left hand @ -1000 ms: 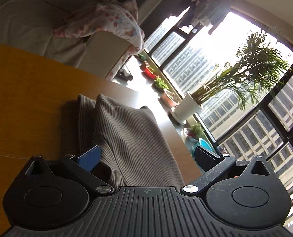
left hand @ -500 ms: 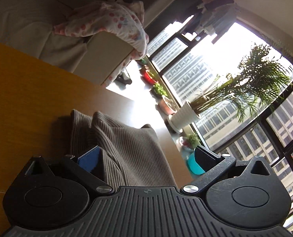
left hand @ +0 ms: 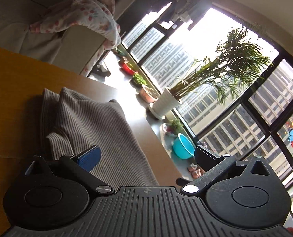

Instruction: Fold clothes

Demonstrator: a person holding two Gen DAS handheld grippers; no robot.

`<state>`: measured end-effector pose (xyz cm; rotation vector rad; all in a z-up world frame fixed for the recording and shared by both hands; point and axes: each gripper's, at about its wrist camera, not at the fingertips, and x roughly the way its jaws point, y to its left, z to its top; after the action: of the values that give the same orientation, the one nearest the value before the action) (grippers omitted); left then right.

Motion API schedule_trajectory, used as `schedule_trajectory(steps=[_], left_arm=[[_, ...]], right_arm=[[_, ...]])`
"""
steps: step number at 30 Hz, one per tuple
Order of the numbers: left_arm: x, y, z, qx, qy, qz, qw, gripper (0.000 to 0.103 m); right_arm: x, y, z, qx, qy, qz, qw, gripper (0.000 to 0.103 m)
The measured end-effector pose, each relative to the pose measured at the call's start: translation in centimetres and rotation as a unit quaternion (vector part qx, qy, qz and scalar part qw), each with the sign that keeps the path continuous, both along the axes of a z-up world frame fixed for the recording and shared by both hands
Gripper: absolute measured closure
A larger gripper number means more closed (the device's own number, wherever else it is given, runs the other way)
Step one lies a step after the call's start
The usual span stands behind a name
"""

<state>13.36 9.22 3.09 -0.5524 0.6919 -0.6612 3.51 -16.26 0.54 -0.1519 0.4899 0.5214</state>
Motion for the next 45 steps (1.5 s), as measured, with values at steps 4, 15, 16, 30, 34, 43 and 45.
schedule_trajectory(steps=[4, 15, 16, 30, 34, 43, 45], left_arm=[[1.3, -0.8, -3.9, 0.049, 0.051, 0.011, 0.9975, 0.000], [-6.6, 0.1, 0.1, 0.276, -0.071, 0.045, 0.9575, 0.000], [-7.5, -0.2, 0.4, 0.289, -0.084, 0.037, 0.9530, 0.000], [-13.3, -4.6, -0.6, 0.411, -0.174, -0.092, 0.8900, 0.000], [-12.3, -6.4, -2.7, 0.467, -0.188, -0.078, 0.8605, 0.000], [-9.3, -4.8, -2.0, 0.392, -0.124, -0.034, 0.9108, 0.000], [-8.9, -4.5, -2.0, 0.375, -0.109, -0.031, 0.9202, 0.000]], right_arm=[[0.1, -0.6, -0.5, -0.043, 0.014, -0.019, 0.999, 0.000], [-5.3, 4.2, 0.6, -0.177, -0.053, 0.170, 0.968, 0.017], [-5.6, 5.1, 0.4, -0.189, -0.060, 0.188, 0.962, 0.017], [3.5, 3.9, -0.5, 0.020, 0.157, 0.112, 0.981, 0.036], [3.2, 4.1, -0.9, 0.019, 0.149, 0.116, 0.982, 0.036], [-1.0, 5.4, -1.6, -0.144, -0.012, 0.124, 0.982, 0.017], [-1.7, 6.0, -2.8, -0.193, -0.053, 0.118, 0.973, 0.017]])
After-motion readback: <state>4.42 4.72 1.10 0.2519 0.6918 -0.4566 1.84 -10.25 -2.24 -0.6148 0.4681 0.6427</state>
